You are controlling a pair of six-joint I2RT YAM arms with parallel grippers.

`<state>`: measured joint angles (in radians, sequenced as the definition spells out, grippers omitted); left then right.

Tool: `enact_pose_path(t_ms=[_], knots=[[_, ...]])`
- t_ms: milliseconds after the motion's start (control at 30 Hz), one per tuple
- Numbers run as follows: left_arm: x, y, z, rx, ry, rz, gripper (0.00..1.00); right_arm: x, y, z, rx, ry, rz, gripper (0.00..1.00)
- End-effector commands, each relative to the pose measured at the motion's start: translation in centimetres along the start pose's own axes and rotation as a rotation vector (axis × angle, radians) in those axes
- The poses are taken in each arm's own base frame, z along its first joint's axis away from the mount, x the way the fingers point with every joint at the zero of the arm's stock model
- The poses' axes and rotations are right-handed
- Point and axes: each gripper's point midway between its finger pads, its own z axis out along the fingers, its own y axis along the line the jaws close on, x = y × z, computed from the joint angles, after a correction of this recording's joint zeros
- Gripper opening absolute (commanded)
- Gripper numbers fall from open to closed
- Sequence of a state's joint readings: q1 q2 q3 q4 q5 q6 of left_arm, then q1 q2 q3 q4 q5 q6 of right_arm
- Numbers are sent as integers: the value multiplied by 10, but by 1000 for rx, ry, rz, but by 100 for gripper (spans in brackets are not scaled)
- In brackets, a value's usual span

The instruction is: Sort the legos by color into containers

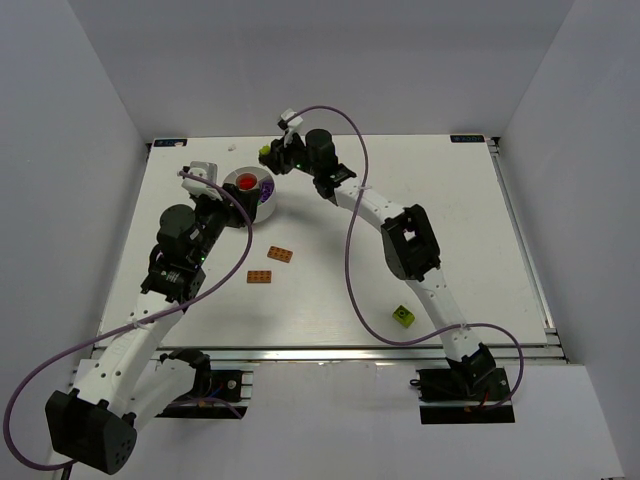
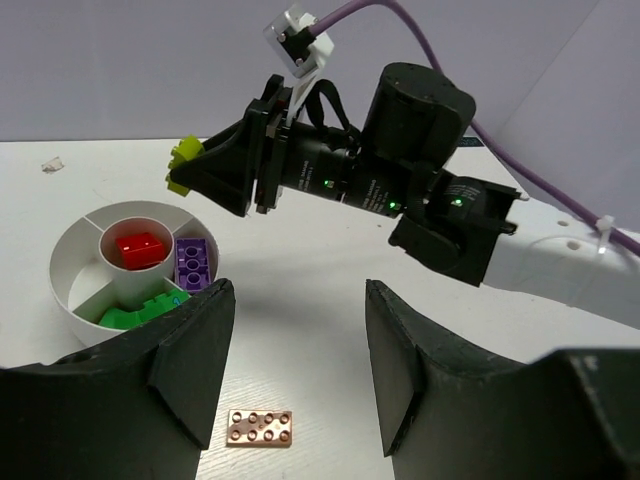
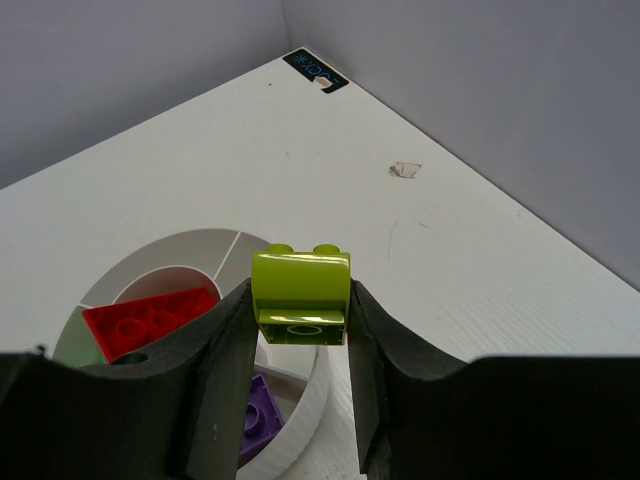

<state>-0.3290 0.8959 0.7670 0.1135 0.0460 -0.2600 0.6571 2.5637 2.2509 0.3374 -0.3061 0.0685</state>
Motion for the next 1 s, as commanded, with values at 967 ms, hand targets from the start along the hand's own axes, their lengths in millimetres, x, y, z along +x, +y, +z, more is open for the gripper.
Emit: enact_pose_path(t_ms=[967], knots=[[-4, -9, -2, 49, -6, -12, 65, 2, 21, 20, -86, -102, 150, 0]])
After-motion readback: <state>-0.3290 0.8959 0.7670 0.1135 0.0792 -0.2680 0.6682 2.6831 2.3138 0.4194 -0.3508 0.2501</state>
